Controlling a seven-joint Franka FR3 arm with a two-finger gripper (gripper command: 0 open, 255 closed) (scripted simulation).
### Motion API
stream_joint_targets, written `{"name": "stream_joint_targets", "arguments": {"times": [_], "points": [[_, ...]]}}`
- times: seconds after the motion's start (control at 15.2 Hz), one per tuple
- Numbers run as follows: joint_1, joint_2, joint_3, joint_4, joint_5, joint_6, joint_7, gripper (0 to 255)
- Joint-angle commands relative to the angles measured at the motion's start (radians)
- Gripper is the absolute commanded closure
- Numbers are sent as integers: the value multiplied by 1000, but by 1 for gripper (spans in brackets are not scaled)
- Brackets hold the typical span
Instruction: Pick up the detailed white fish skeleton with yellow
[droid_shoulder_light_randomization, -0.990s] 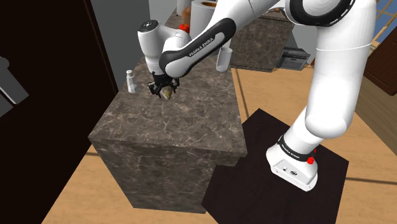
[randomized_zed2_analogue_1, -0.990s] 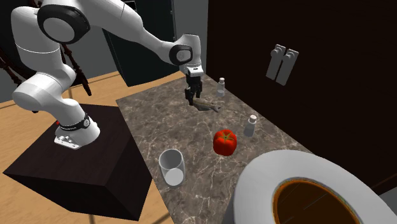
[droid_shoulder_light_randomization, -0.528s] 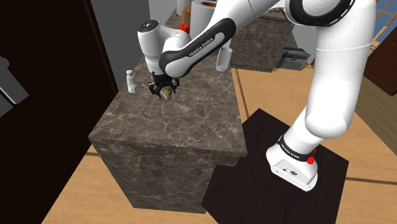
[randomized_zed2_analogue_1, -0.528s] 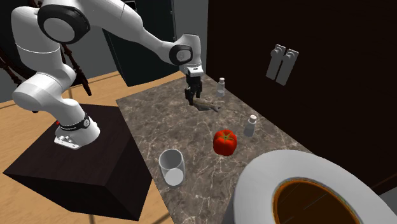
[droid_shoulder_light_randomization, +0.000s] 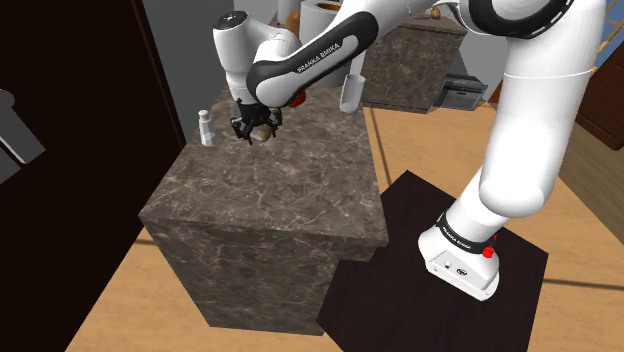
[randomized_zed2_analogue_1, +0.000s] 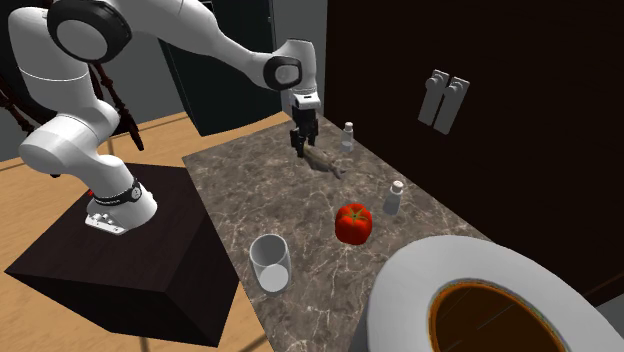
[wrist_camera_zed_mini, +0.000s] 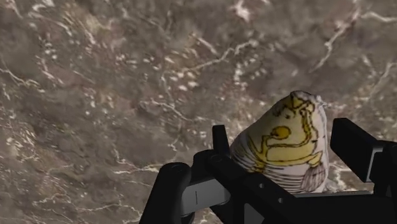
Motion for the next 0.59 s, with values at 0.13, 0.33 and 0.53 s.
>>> {"name": "stream_joint_targets", "arguments": {"times": [0.13, 0.33, 0.53], "points": [[-5, -28, 9, 15, 21, -38, -20, 255], [-8, -48, 14, 30, 36, -68, -35, 255], [-8, -55, 16, 36, 42, -80, -41, 255]]}}
